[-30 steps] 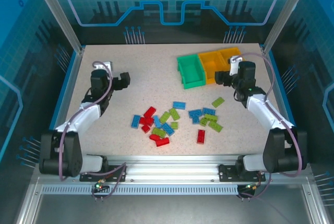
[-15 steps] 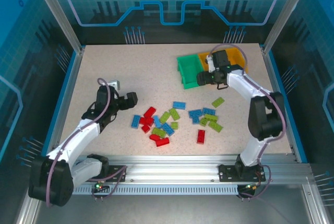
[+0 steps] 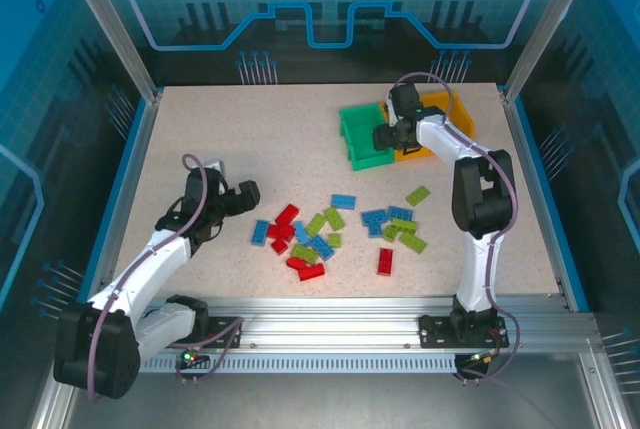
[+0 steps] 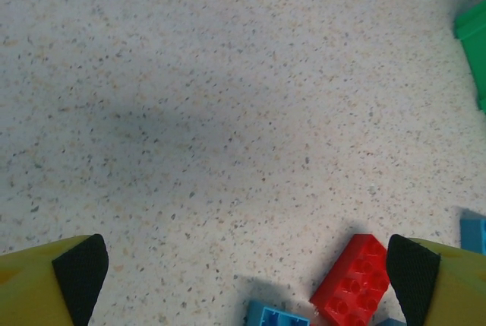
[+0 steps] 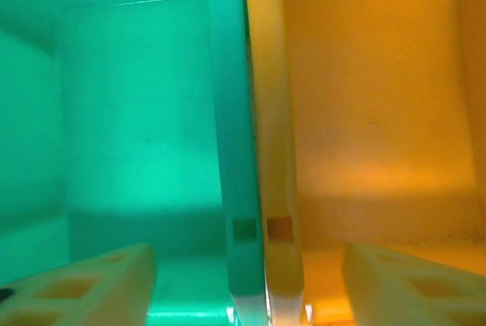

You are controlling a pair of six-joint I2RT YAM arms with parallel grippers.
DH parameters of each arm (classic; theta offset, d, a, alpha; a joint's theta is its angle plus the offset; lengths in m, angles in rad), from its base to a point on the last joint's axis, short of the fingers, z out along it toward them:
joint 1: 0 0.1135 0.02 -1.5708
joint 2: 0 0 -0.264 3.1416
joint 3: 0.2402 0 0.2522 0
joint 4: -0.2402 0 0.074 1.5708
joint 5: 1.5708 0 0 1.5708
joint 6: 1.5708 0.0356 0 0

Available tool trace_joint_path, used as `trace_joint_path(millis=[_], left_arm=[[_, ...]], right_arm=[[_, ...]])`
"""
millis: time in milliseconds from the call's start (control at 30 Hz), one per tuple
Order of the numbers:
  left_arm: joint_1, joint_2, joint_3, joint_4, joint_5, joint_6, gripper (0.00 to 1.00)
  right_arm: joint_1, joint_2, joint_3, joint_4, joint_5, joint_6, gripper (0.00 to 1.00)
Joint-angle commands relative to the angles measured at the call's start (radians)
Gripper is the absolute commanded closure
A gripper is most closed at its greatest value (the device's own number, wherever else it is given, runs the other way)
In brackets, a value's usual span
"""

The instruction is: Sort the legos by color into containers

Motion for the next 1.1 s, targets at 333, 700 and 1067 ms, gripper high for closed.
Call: trace_joint_path(millis=[333,700,1067], left_arm=[[-0.006,0.008,-0.047,-0.062,-0.022,-0.083,0.01],[-0.006,0.01,-0.054,-0.102,-0.032,-0.144,0.01],[-0.091,0.082,-0.052,-0.123,0.051,-0.191,0.03]], right_arm=[[0.117,0.037,0.027,-0.064,0.005,0.078,0.67],[0.25,0.086,0.089,-0.081,-0.014,0.21,0.71],[0.311,0.067,0.136,-0.102,-0.056,0.385,0.41]])
